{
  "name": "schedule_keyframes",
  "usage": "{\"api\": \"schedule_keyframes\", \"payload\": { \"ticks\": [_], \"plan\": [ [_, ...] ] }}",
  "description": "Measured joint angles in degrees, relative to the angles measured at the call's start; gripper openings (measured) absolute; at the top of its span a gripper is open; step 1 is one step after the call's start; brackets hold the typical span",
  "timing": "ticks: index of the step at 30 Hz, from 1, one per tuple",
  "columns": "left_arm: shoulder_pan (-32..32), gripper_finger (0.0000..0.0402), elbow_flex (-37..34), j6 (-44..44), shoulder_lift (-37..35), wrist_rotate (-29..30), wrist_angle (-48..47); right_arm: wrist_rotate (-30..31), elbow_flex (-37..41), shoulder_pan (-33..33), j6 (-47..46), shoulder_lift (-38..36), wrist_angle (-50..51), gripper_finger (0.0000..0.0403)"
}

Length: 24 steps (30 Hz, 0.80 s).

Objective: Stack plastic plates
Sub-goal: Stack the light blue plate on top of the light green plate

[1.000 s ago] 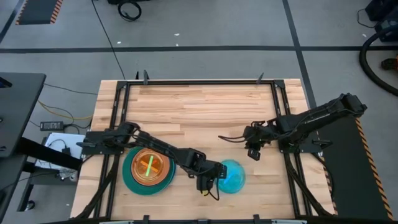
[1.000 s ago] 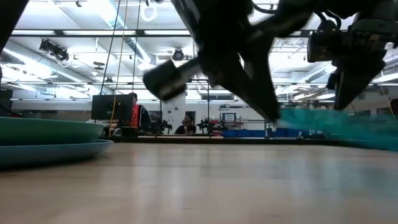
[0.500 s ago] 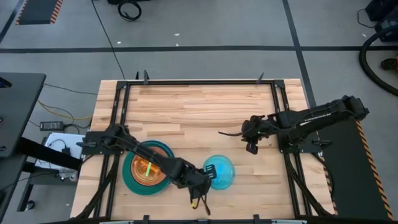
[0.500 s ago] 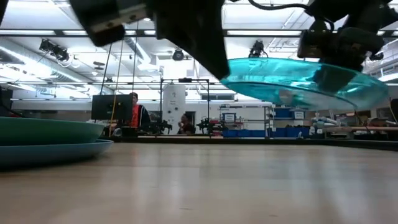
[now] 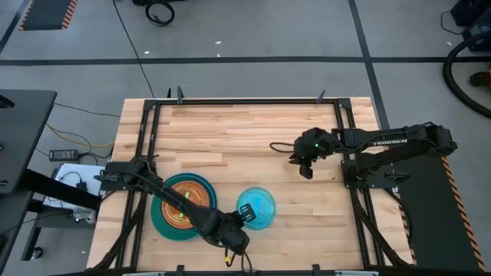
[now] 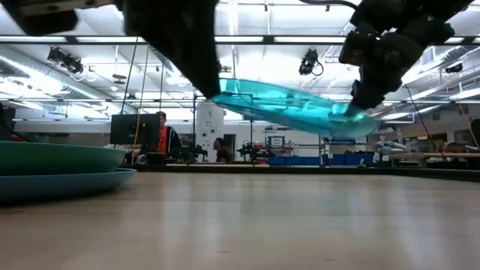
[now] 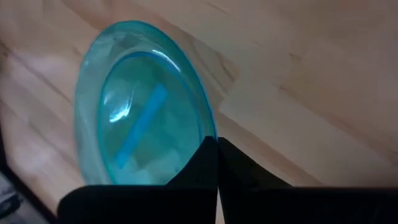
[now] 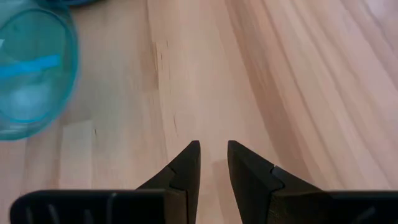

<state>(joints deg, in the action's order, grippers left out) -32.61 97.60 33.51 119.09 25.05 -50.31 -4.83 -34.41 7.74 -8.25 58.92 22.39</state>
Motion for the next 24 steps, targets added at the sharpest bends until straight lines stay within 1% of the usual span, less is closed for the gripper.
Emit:
{"api": "schedule_keyframes", "payload": {
  "ticks": [6, 11, 16, 21, 24],
  "plan": [
    [-2.44, 0.0001, 0.02, -7.81, -1.12, 2.85, -3.7, -3.69, 0.0, 3.59, 2.53, 0.0, -2.19, 0.0091],
    [-4.69, 0.0001, 0.08, -17.27, -3.99, 5.13, -7.92, -4.3, 0.0, 5.19, 3.67, 0.0, -3.49, 0.0091],
    [-7.53, 0.0003, 0.09, -29.33, -5.28, 6.3, -14.14, -4.31, 0.0, 5.62, 3.71, 0.0, -3.47, 0.0091],
    [-10.78, 0.0005, 0.05, -44.44, -5.49, 5.79, -22.21, -4.33, 0.0, 5.58, 3.41, 0.0, -3.46, 0.0091],
    [-13.13, 0.0006, 0.04, -52.8, -5.49, 5.79, -24.77, -4.33, 0.0, 5.58, 3.35, 0.0, -3.45, 0.0091]
  ]
}}
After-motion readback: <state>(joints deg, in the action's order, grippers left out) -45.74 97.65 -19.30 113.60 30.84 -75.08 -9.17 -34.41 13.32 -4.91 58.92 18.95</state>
